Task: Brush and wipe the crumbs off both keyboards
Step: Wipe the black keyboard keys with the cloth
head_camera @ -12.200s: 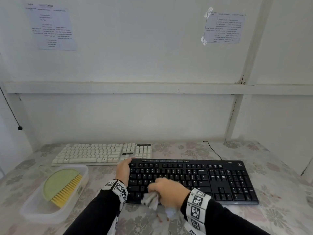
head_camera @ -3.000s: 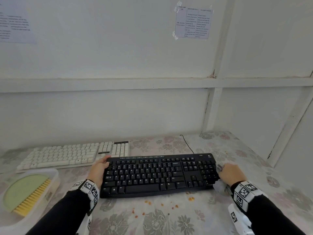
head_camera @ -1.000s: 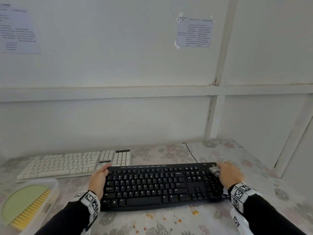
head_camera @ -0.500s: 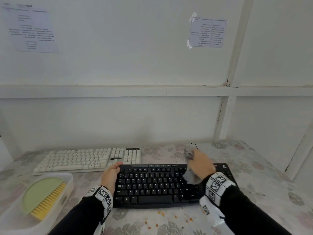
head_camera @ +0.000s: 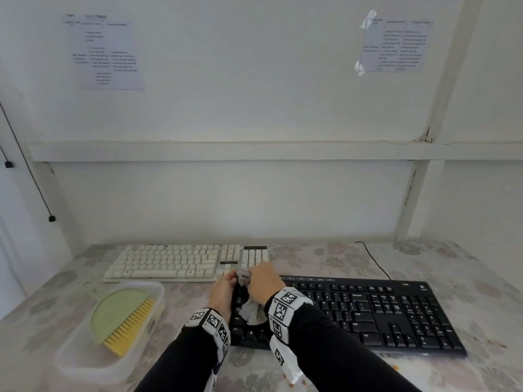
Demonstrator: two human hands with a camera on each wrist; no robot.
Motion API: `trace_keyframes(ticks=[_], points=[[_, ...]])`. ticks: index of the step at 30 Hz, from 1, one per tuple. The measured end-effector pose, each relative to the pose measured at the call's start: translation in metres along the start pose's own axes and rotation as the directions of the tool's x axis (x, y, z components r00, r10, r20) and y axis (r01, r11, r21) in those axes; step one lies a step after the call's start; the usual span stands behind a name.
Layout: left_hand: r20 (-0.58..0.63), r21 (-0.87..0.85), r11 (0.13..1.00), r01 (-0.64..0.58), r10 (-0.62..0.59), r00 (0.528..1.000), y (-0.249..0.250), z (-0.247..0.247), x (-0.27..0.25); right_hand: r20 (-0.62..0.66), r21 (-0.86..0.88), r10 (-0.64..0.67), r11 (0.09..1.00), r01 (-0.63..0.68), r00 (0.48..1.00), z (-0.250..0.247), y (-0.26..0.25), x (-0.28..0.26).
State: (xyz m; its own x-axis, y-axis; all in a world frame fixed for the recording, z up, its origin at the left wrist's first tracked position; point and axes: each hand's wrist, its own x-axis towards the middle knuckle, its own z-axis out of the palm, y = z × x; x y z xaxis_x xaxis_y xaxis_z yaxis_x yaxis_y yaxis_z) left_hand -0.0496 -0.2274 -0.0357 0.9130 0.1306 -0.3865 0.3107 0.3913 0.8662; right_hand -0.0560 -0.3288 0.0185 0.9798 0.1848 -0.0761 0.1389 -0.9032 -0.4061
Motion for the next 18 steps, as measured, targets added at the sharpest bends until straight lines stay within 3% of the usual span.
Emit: trace_keyframes(ticks=[7, 18], points=[[-0.027, -0.055, 0.998, 0.032, -0.033, 0.999, 0.005, -0.002, -0.003, 0.178, -0.186, -0.037, 0.98, 0.071, 0.983, 0.002, -0.01, -0.025], [-0.01, -0.004, 1.0, 0.022, -0.022, 1.0, 0.005, 0.005, -0.01, 0.285, -0.211, -0.089, 0.966, 0.153, 0.955, 0.007, 0.005, -0.069]])
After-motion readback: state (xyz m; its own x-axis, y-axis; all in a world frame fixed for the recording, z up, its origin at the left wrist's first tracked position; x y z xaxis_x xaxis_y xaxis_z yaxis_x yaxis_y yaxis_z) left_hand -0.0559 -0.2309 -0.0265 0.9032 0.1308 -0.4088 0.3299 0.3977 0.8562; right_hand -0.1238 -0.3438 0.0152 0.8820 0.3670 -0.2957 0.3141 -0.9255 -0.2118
